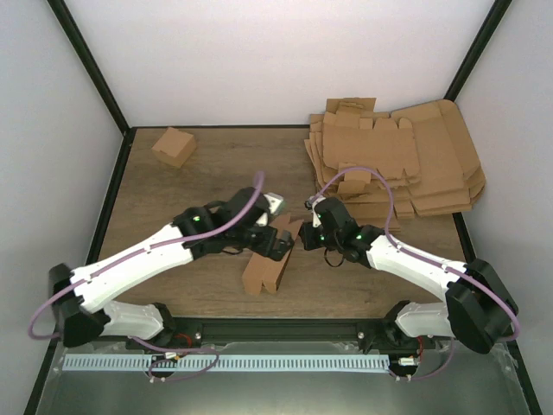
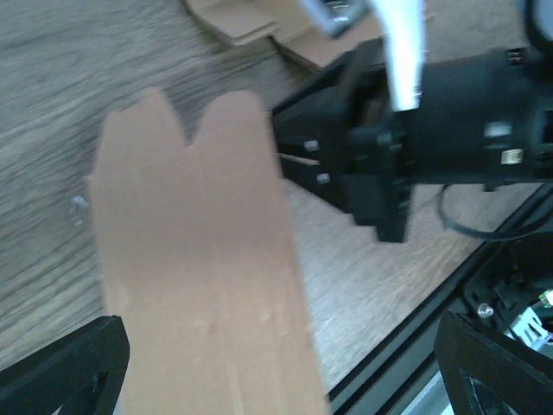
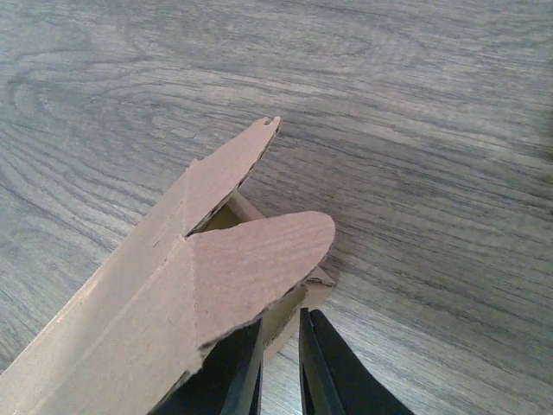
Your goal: Fold the paper box
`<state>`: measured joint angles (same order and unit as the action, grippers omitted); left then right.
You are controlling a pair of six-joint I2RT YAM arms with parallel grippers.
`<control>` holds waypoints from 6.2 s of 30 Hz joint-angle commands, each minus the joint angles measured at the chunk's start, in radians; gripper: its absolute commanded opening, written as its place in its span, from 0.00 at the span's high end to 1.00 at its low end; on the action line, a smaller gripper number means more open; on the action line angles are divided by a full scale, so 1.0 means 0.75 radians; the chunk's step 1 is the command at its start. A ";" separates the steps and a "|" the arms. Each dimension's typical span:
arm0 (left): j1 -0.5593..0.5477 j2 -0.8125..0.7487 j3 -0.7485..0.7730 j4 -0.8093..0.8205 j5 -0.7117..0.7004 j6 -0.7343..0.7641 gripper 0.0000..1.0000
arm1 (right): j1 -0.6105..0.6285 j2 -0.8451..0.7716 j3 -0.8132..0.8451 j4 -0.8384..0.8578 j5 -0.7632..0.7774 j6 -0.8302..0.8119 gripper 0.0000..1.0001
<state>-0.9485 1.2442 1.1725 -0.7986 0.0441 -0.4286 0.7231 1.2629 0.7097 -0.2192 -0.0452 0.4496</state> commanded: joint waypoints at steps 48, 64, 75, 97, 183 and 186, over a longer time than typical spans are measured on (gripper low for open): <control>-0.004 0.353 0.369 -0.272 -0.257 0.217 0.96 | -0.116 -0.283 -0.259 0.374 -0.233 -0.177 0.77; 0.126 0.276 0.367 -0.291 0.116 0.374 0.96 | -0.339 -0.151 -0.265 0.779 -0.835 -0.247 0.00; 0.126 0.242 0.361 -0.330 0.223 0.393 0.96 | -0.460 -0.077 -0.317 0.987 -0.976 -0.227 0.00; 0.127 0.359 0.450 -0.356 0.124 0.438 0.96 | -0.459 -0.190 -0.385 0.840 -1.086 -0.285 0.25; 0.811 0.701 -0.046 1.103 0.611 0.520 0.17 | -0.316 -0.175 0.118 -0.127 -0.368 -0.352 0.98; 0.847 0.774 0.001 1.113 0.736 0.527 0.17 | -0.316 -0.177 0.117 -0.127 -0.376 -0.353 0.98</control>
<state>-0.3504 1.7641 1.1175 0.0071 0.4782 -0.0853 0.4812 1.1339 0.7433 -0.3107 -0.3046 0.1970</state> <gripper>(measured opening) 0.826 0.024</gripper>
